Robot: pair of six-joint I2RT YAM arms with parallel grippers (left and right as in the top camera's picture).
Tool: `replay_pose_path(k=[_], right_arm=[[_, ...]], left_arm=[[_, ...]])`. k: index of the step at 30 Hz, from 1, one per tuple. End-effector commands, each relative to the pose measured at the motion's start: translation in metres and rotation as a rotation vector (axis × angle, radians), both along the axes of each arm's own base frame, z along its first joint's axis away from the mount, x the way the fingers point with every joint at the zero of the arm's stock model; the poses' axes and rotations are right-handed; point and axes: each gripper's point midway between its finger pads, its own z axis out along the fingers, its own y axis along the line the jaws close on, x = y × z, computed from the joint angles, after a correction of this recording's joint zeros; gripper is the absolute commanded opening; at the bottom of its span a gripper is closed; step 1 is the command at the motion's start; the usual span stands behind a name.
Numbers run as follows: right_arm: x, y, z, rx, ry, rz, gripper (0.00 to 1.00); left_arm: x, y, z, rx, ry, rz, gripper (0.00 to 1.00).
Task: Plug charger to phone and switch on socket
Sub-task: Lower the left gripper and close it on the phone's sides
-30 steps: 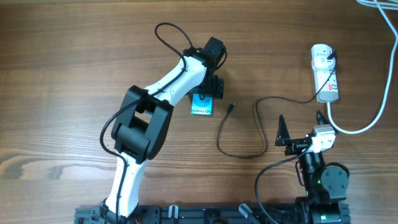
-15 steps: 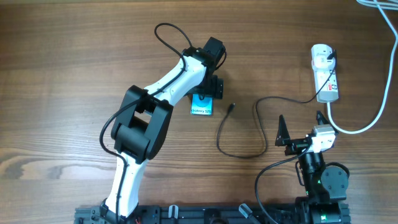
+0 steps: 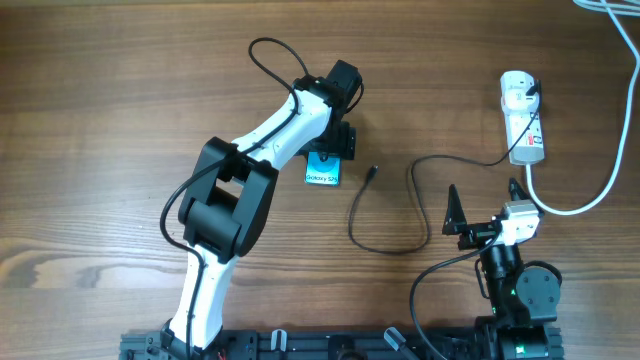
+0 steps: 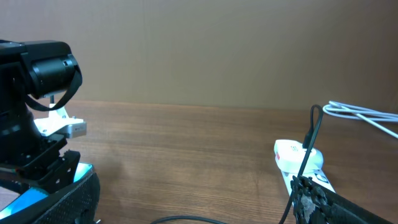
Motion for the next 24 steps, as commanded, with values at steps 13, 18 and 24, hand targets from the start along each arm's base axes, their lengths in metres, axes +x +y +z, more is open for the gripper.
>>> replay_pose_path(k=[13,18,24], right_arm=[[-0.0002,-0.0007,0.0009,0.014,-0.004,-0.002,1.00],[-0.0002,-0.0007,0.0009,0.014,-0.004,-0.002,1.00],[-0.0002,-0.0007,0.0009,0.014,-0.003,-0.002,1.00]], left_arm=[[-0.0124,-0.0021,-0.0099,-0.032,0.062,-0.012,0.79],[-0.0124,-0.0021,-0.0097,-0.032,0.062,-0.012,0.79],[-0.0122,-0.0022,-0.0075,-0.035,0.059,-0.011,0.75]])
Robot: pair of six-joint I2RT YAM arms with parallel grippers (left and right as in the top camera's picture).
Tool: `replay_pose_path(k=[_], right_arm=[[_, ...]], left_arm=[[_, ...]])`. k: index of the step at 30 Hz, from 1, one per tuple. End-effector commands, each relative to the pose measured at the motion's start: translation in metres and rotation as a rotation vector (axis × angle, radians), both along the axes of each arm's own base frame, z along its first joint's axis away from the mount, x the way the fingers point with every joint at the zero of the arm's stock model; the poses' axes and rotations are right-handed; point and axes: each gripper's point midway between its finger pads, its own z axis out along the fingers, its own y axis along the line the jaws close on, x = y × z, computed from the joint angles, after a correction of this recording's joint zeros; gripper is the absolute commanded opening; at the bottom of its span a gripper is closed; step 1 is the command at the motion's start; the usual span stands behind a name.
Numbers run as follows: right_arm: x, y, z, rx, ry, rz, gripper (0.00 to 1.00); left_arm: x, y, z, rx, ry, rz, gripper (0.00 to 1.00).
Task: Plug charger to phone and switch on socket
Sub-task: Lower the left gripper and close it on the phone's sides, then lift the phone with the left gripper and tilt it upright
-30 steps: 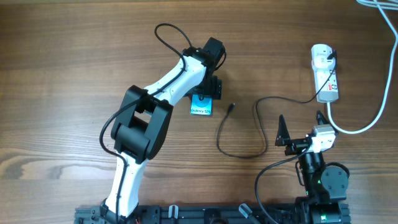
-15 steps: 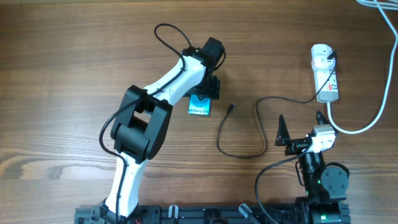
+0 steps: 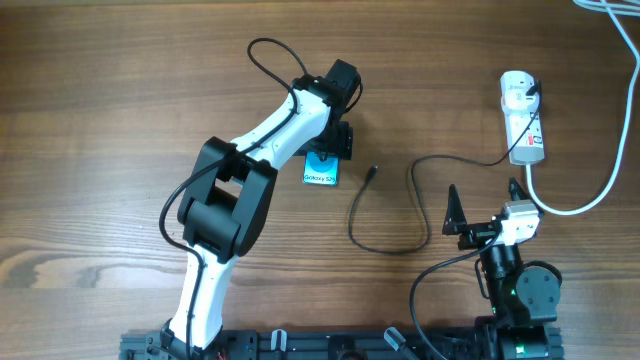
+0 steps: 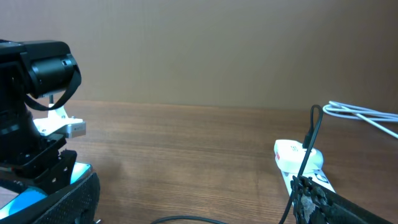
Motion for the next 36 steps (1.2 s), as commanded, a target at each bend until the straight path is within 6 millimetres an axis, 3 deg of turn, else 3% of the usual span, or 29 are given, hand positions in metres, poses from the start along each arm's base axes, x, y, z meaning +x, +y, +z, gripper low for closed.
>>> replay_pose_path(k=[1,12,20,26,30,36], right_arm=[[0.000,-0.001,0.001,0.014,-0.004,-0.002,1.00],[0.000,-0.001,0.001,0.014,-0.003,-0.002,1.00],[0.000,-0.001,0.001,0.014,-0.004,-0.002,1.00],[0.000,-0.001,0.001,0.014,-0.004,-0.002,1.00],[0.000,-0.001,0.001,0.014,-0.003,-0.002,1.00],[0.000,-0.001,0.001,0.014,-0.003,-0.002,1.00]], left_arm=[[-0.011,-0.003,-0.008,-0.027,0.050,-0.013,0.75],[-0.011,-0.004,0.014,-0.049,0.024,0.001,0.75],[-0.011,-0.006,0.057,-0.101,-0.029,0.043,0.74],[-0.023,-0.029,0.100,-0.292,-0.010,0.036,0.73],[-0.027,-0.036,0.130,-0.412,0.003,0.070,0.72],[-0.036,-0.042,0.160,-0.573,0.060,0.065,0.71]])
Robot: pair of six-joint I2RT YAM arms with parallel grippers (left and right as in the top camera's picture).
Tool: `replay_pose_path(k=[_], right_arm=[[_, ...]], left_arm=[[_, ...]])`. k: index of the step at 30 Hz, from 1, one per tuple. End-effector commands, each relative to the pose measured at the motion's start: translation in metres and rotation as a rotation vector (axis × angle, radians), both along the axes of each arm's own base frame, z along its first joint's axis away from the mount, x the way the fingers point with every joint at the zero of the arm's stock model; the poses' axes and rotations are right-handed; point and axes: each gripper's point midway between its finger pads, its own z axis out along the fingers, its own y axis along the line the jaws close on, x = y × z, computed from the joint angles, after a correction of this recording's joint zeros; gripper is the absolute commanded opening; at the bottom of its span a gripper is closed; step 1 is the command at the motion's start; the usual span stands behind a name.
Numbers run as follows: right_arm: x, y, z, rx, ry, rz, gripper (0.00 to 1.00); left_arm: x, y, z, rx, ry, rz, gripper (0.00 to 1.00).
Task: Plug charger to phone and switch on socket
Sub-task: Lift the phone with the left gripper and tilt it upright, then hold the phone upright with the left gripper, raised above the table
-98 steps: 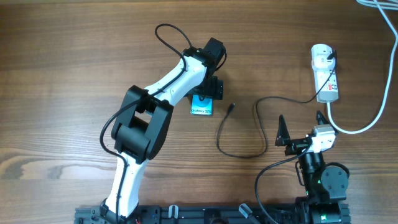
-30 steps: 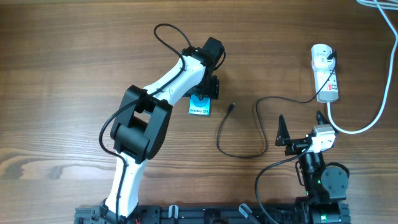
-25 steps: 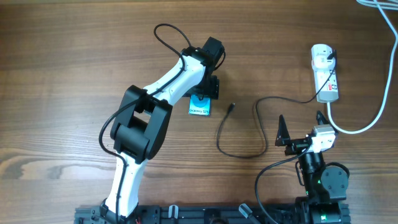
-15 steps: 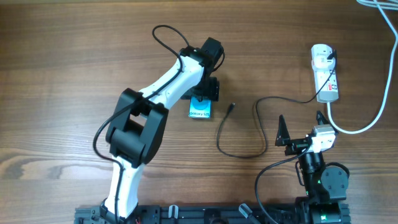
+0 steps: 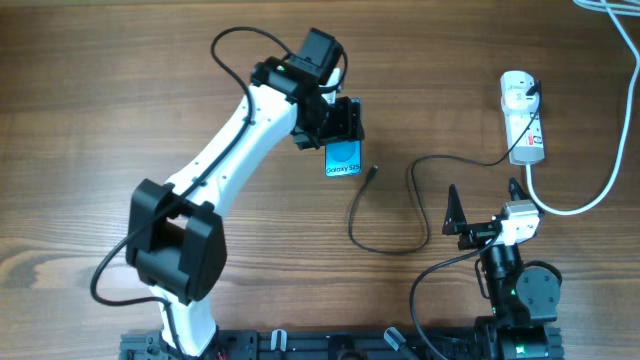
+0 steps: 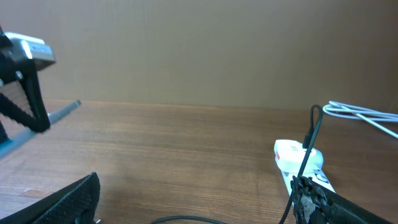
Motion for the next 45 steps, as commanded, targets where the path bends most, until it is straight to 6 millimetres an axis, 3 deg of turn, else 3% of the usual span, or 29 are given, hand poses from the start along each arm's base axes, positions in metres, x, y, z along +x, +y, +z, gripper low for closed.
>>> replay_pose_path(k=[1,7,14,24,39,45], right_arm=[[0.000,-0.001,0.001,0.014,-0.003,-0.002,1.00],[0.000,-0.001,0.001,0.014,-0.003,-0.002,1.00],[0.000,-0.001,0.001,0.014,-0.003,-0.002,1.00],[0.000,-0.001,0.001,0.014,-0.003,-0.002,1.00],[0.000,-0.001,0.001,0.014,-0.003,-0.002,1.00],[0.000,-0.001,0.001,0.014,-0.003,-0.002,1.00]], left_arm=[[-0.012,-0.012,0.034,-0.183,0.057,-0.016,0.72],[-0.024,-0.025,0.070,-0.476,0.197,-0.064,0.72],[-0.020,-0.010,0.116,-0.766,0.296,-0.076,0.71],[-0.025,0.001,0.159,-1.010,0.376,-0.128,0.68],[-0.026,0.003,0.166,-1.025,0.530,-0.040,0.68],[-0.013,0.020,0.165,-1.022,0.600,0.069,0.68]])
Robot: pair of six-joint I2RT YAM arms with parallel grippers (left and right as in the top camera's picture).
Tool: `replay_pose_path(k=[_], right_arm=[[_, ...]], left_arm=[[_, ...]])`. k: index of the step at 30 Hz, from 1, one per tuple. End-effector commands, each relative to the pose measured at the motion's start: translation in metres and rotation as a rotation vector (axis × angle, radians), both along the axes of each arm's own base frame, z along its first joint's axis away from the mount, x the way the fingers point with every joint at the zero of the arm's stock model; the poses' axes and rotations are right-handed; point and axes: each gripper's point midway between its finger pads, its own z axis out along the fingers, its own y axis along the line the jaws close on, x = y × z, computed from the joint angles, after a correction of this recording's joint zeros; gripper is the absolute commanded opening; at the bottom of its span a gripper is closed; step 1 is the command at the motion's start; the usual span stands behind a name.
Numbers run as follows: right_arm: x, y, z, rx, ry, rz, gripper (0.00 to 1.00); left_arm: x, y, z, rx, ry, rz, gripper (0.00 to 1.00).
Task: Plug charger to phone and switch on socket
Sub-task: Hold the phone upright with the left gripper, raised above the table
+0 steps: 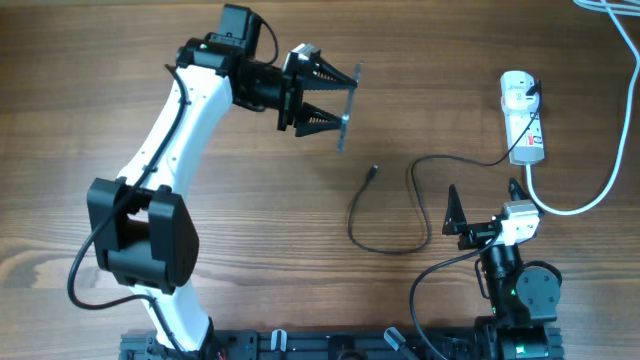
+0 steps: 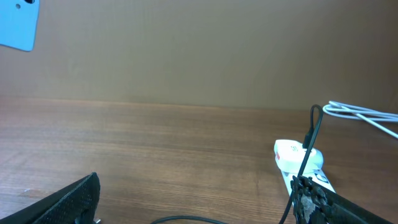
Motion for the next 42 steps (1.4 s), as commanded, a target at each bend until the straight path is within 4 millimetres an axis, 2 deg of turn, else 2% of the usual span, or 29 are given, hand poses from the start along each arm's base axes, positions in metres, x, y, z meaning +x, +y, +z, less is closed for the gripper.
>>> replay_pose_path(k=[1,5,13,42], right_arm=[[0.000,-0.001,0.001,0.014,-0.003,-0.002,1.00],[0.000,-0.001,0.001,0.014,-0.003,-0.002,1.00],[0.000,-0.001,0.001,0.014,-0.003,-0.002,1.00],[0.000,-0.001,0.001,0.014,-0.003,-0.002,1.00]], left_arm=[[0.002,0.018,0.024,-0.047,0.061,0.034,0.68],[0.011,0.031,0.024,-0.046,0.070,0.072,0.66],[0.012,0.045,0.022,-0.030,0.175,0.113,0.66],[0.012,0.046,0.021,-0.022,0.208,0.117,0.66]])
